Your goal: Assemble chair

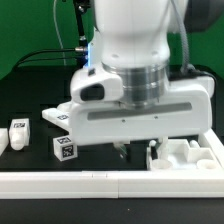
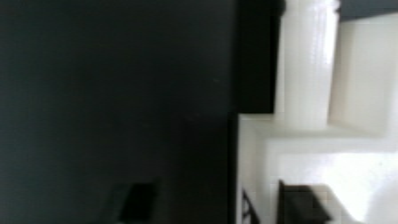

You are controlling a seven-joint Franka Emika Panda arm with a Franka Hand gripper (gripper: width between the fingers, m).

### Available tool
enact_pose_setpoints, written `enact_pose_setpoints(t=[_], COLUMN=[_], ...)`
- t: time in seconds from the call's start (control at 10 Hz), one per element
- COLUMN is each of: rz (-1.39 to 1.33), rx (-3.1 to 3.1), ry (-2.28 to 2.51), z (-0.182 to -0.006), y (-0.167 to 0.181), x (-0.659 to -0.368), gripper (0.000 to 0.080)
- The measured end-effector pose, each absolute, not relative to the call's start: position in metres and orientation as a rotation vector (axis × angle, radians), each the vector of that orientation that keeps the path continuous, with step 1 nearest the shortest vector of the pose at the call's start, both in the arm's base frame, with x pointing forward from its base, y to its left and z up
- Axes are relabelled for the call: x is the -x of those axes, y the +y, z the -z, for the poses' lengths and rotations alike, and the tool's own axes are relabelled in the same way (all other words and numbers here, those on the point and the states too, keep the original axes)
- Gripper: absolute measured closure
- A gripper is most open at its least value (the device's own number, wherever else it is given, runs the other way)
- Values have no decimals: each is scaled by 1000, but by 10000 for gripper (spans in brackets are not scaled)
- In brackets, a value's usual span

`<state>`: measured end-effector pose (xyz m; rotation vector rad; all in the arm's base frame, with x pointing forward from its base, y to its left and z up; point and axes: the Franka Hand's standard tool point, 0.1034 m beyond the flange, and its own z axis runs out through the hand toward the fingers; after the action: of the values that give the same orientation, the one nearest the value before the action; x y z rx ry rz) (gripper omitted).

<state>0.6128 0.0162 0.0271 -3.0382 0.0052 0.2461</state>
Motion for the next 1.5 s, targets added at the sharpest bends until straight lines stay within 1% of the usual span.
enact_pose_setpoints(t=[0.1,0.2,0.3,0.4,0.5,0.6,0.7,0.8,0.9,1.0,1.1,1.2,1.4,1.5], rz=[-420,-563,-716,-810,-908,-1033,-1102,-1244,-1368,-1390,-1349,-1351,-1361,-1399], rx=[3003,2972,2938,2917,2881,2830,2801,2733,2681,2678,2694,2692,2691,2688], ry=[-8,-20,-34,-39,-45,-55,-61,-74,-71,-48,-33,-36,-24,16], z=[-45,-55,-64,-58,-56,-57,-55,-53,-46,-41,-40,-42,-38,-32], y=[18,18,17,15,17,18,19,16,2,-7,-10,-9,-9,-8], x=[-608,-600,-586,-575,-569,-565,-565,-554,-546,-549,-553,-552,-550,-542], gripper=[309,309,185,185,155,151,151,151,151,151,151,151,151,151])
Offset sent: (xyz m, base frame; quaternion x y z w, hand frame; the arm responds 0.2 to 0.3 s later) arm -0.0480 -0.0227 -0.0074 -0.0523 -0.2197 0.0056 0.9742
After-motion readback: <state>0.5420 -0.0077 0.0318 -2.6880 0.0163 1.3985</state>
